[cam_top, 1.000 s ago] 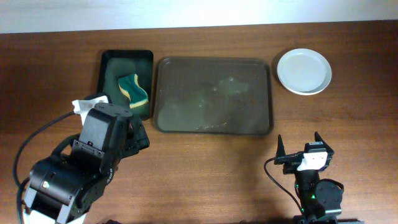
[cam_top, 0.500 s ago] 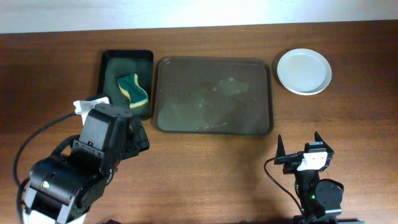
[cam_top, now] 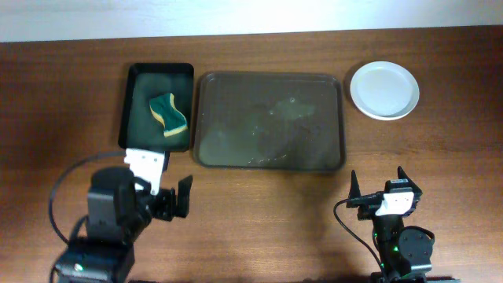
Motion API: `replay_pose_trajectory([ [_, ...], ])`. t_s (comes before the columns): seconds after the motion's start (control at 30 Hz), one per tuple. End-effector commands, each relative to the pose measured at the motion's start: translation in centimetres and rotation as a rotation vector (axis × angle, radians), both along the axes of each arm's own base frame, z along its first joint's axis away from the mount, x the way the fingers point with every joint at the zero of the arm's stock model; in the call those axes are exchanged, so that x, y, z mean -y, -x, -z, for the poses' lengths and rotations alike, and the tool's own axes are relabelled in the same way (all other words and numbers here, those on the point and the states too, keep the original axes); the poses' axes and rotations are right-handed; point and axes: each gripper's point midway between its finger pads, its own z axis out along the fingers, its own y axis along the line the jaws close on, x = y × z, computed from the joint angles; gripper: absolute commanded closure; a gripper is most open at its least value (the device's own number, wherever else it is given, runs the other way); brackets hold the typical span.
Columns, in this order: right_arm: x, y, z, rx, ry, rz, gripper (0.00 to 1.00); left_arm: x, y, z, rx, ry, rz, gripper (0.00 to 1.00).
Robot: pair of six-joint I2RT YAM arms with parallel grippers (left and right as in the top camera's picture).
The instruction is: Clean dirty plates on tray and stack at the side
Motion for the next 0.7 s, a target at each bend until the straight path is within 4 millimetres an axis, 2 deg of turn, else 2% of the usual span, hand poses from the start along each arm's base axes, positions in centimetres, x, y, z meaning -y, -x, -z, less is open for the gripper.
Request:
replay_pose_trajectory([
  [0.0,0.1,0.0,0.3,-0.001,-0.003,0.012,0.02,-0.5,0.8,2.6,0.077,-0.021,0.043,0.01],
  [0.2,0.1,0.0,0.3,-0.001,-0.003,0.012,0.02,-2.1,-0.3,3.8,0.299,-0.054,-0.043,0.01],
  [0.4,0.1,0.0,0.3,-0.001,-0.003,0.012,0.02,-2.1,-1.5,5.1,0.525,-0.033,-0.054,0.01],
  [0.57,0.1,0.0,0.3,-0.003,-0.003,0.012,0.02,-2.7,-1.6,5.7,0.640,-0.034,-0.093,0.01],
  [0.67,0.1,0.0,0.3,-0.002,-0.003,0.012,0.02,-3.7,-1.5,5.7,0.646,-0.050,-0.135,0.01],
])
